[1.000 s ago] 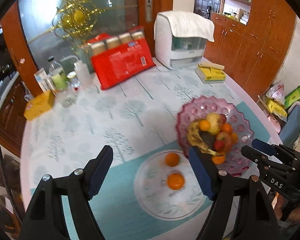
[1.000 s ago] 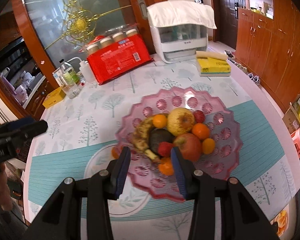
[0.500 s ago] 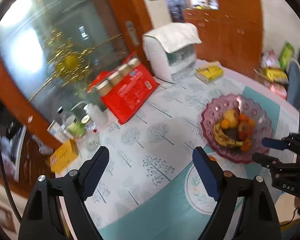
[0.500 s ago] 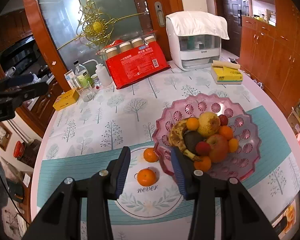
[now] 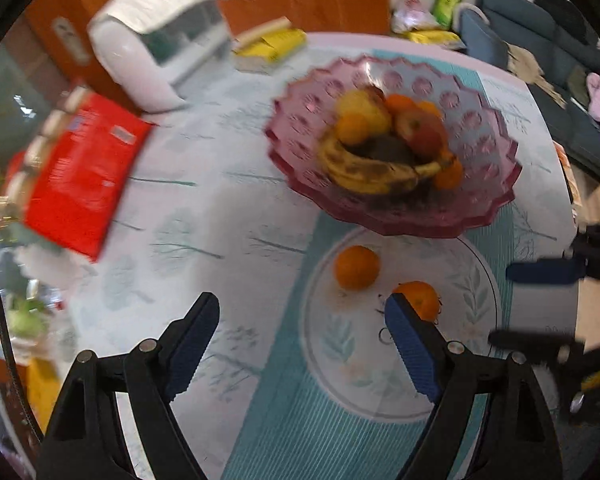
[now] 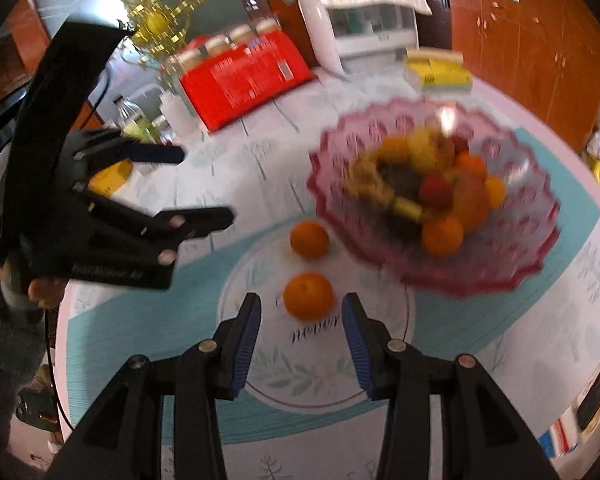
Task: Organize fruits
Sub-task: 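Grasp an orange with the left tool while the right tool grasps the last orange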
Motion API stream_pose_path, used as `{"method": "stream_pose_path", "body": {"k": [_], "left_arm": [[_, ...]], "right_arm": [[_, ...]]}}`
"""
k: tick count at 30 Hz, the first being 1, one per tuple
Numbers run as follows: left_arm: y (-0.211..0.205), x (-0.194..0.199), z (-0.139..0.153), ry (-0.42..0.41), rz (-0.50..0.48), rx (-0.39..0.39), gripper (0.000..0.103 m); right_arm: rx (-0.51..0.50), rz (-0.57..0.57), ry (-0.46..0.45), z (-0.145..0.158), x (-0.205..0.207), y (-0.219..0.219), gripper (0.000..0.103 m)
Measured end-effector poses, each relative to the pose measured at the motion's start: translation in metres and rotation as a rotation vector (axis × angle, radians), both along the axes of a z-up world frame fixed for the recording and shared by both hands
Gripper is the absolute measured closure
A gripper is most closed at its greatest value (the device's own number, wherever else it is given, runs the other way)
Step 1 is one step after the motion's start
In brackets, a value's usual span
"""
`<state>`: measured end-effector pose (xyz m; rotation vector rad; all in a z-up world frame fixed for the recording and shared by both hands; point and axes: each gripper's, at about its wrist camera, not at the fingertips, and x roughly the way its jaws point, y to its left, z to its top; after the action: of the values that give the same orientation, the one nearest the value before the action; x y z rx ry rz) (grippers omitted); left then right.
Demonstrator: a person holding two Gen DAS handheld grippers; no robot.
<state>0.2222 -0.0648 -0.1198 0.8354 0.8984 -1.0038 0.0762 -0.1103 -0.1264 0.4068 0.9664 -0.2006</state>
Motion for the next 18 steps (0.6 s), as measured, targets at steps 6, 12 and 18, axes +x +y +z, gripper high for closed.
{"method": "stream_pose_path", "body": {"k": [6,12,18], "left_arm": [[-0.019,0.016,-0.048,0.123,-0.018,0.010,0.027],[-0.032,0.023,-0.072,0.214,-0.040,0.001,0.030],[-0.042,0.031,-0.084,0.296,-0.040,-0.024,0.042]], "right_arm": [[0.023,-0.040,0.014,-0.040,0.010,0.000,0.060],[0.024,-0.017,0.012,-0.058,0.028,-0.001,0.060],[-0.044,0.002,0.008,-0.066,0.041,0.002,0.054]]}}
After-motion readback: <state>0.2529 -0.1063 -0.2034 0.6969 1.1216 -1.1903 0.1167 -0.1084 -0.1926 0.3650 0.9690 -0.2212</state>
